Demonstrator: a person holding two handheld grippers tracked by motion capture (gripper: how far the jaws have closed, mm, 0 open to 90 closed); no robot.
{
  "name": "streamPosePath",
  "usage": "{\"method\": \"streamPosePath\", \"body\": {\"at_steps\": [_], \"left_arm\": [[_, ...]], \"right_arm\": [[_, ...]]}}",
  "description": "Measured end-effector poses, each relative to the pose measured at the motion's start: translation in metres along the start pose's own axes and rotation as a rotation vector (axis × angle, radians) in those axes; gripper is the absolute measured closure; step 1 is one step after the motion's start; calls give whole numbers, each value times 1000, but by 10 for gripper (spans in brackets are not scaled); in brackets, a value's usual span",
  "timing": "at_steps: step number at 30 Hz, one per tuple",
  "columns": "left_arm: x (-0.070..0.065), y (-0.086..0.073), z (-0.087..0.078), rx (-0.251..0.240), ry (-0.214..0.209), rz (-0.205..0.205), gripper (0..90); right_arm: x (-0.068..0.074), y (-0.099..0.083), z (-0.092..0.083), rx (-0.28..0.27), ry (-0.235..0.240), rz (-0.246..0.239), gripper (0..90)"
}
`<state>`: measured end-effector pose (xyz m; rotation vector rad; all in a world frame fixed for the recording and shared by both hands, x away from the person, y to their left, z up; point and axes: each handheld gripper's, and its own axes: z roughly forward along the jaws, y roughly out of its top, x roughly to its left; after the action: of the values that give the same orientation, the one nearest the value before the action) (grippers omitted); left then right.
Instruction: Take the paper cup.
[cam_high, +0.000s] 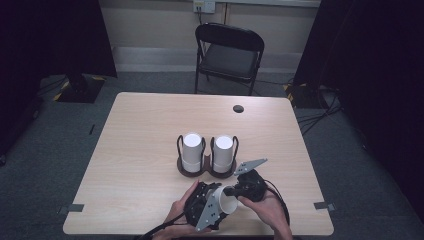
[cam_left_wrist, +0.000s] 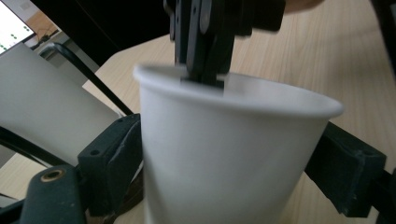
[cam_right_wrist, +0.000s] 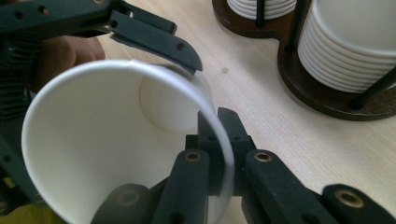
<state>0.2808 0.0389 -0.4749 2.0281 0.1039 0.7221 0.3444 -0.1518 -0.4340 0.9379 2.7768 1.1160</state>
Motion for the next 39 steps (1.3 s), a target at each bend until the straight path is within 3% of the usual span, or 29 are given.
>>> {"method": "streamPosePath", "body": {"at_steps": [6,12,19,24,30,39], "left_arm": [[0,2,4,-2,5,-10,169],[-3,7,7,16,33,29,186],[-1,5,7,8,20,-19,205],[2,3,7,0,31,-42,221],[5,0,5,-21,39,-97,230],[13,-3,4,-30,37,-172,230]], "right_arm": [[-1,1,1,-10,-9,15,894],[3,3,5,-16,10,22,894],[2,1,6,-25,-1,46,890],[1,0,6,-46,-6,66,881],[3,-2,4,-68,-35,82,827],[5,-6,-1,-159,-57,98,779]]}}
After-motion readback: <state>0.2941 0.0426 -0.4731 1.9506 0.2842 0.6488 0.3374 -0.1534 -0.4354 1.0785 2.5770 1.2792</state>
